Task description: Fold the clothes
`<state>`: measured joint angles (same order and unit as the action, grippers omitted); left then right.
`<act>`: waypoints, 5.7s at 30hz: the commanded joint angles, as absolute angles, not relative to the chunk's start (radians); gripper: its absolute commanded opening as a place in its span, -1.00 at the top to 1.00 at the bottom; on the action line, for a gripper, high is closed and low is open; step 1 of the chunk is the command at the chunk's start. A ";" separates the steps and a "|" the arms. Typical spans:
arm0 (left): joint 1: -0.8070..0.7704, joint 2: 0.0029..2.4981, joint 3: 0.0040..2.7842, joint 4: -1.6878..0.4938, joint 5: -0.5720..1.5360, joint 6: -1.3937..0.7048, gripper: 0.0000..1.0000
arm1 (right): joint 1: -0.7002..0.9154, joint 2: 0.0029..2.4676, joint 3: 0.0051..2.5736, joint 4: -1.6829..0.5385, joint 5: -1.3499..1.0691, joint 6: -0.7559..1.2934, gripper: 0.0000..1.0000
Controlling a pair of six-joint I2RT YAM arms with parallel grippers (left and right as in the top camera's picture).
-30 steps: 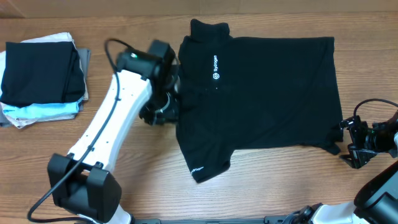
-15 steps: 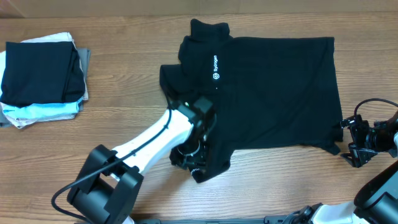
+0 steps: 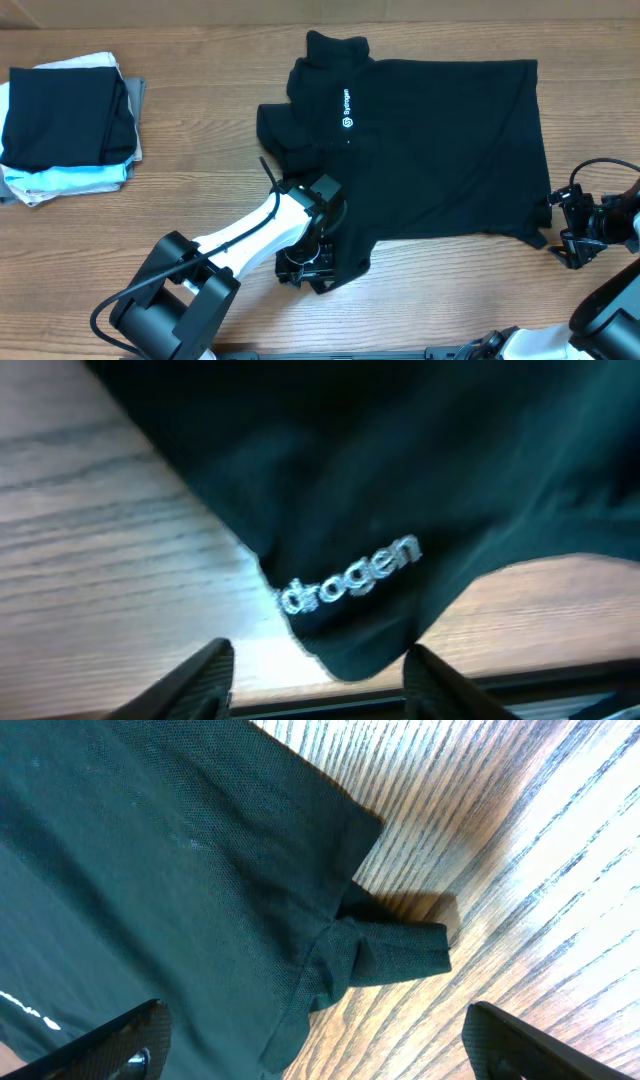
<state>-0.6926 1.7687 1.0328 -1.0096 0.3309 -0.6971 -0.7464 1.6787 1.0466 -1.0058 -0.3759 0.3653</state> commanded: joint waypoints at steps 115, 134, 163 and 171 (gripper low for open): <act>-0.498 1.671 1.974 -0.984 0.104 -0.482 0.77 | -0.532 1.777 0.900 -0.719 -0.596 0.124 -0.22; -0.498 1.671 1.974 -0.990 0.101 -0.475 0.92 | -0.518 1.777 0.753 -0.648 -0.567 0.164 0.14; -0.498 1.671 1.975 -0.994 0.043 -0.452 0.92 | -0.530 1.770 0.800 -0.579 -0.572 0.157 0.92; -0.486 1.668 2.063 -1.008 -0.017 -0.388 0.92 | -0.545 1.694 1.162 -0.850 -0.586 0.156 0.92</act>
